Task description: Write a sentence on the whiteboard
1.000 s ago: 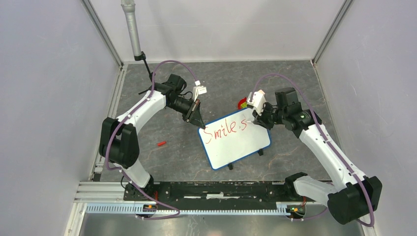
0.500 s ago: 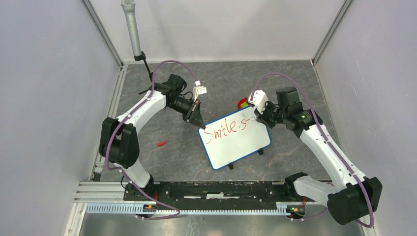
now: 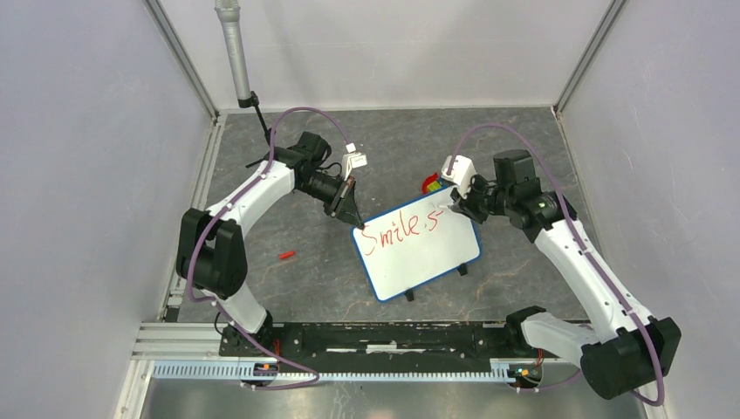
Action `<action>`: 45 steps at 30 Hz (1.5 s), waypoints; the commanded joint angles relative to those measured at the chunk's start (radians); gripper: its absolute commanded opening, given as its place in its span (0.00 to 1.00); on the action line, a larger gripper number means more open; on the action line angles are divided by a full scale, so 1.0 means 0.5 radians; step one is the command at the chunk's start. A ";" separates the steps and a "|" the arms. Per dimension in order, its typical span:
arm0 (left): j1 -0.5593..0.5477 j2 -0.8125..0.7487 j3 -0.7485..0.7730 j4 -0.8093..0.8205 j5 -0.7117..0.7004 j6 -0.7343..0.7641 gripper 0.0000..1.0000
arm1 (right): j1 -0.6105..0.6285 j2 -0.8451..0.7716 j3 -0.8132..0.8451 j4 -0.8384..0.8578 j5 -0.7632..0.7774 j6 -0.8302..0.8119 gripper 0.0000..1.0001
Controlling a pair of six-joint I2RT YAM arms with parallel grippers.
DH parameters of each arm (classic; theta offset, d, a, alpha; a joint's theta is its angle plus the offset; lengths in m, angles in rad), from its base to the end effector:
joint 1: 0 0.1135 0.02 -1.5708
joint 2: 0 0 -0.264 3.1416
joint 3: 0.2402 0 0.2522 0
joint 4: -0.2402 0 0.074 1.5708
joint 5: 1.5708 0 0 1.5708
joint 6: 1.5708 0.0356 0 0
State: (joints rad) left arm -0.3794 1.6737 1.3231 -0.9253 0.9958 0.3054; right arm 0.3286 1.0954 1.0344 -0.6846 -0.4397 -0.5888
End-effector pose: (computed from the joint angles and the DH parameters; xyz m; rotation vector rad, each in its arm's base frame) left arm 0.2907 -0.1481 0.2590 1.0509 2.3346 -1.4002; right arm 0.2084 0.0871 0.3211 -1.1921 1.9175 0.3703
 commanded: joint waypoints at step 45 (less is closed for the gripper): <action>-0.007 -0.007 0.039 -0.006 0.007 0.083 0.02 | -0.019 -0.083 -0.007 0.038 0.197 0.009 0.00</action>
State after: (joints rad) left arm -0.3794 1.6756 1.3231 -0.9253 0.9939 0.3065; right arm 0.3256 1.0691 0.9829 -0.7002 -0.3546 -0.5961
